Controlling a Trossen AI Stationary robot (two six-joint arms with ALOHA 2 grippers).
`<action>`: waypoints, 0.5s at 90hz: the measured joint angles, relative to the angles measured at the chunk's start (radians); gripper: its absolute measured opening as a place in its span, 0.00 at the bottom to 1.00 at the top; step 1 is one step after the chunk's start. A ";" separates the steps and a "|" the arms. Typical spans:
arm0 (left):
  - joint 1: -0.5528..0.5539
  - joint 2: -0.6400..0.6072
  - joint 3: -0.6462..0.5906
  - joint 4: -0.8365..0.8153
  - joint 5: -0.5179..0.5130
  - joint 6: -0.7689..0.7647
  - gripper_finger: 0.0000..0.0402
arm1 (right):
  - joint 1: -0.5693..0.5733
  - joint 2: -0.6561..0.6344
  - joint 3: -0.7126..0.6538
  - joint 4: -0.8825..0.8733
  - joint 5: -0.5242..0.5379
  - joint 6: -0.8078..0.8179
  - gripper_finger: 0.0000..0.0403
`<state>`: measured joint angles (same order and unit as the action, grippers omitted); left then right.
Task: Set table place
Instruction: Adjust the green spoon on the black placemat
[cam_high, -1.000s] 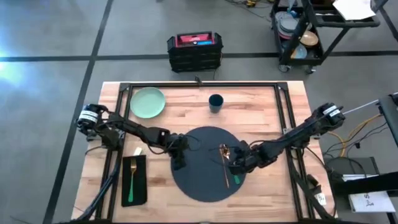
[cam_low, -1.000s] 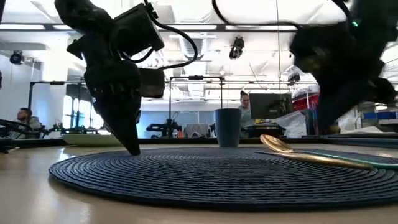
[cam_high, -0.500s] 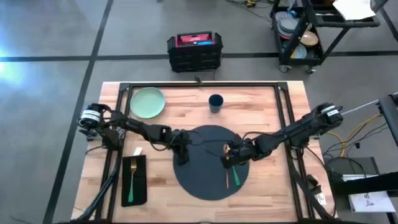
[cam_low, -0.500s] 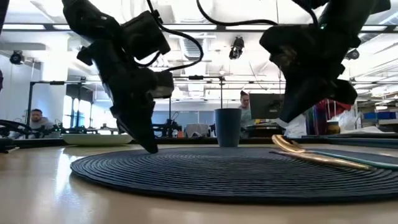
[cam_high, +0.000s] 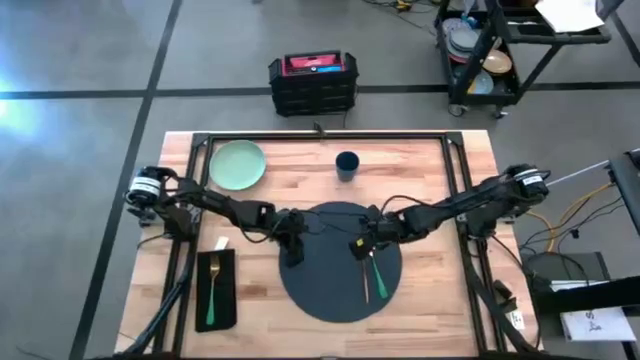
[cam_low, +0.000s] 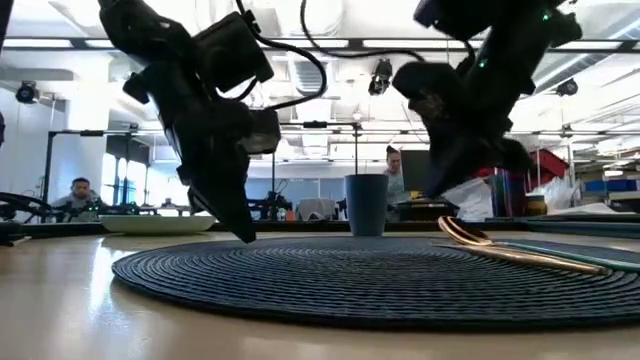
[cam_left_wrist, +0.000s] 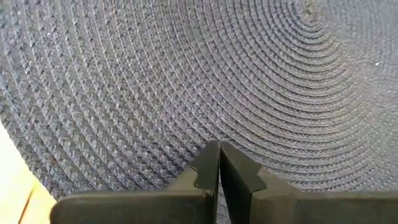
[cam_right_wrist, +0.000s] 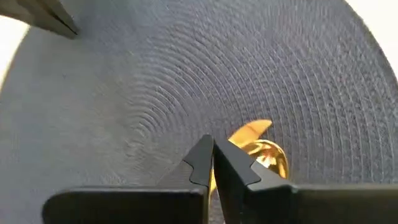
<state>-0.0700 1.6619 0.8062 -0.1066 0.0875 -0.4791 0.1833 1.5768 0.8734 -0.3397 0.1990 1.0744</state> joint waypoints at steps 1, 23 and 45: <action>0.000 -0.001 0.000 0.000 0.004 0.000 0.00 | -0.001 0.004 0.000 0.004 -0.006 -0.001 0.00; -0.001 -0.029 0.000 0.002 0.039 0.023 0.00 | -0.003 0.062 0.000 0.051 -0.051 -0.012 0.00; -0.001 -0.062 0.000 -0.005 0.039 0.025 0.00 | 0.000 0.060 -0.001 0.018 -0.018 0.035 0.00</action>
<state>-0.0711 1.5997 0.8062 -0.1118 0.1265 -0.4538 0.1829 1.6367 0.8726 -0.3217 0.1806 1.1095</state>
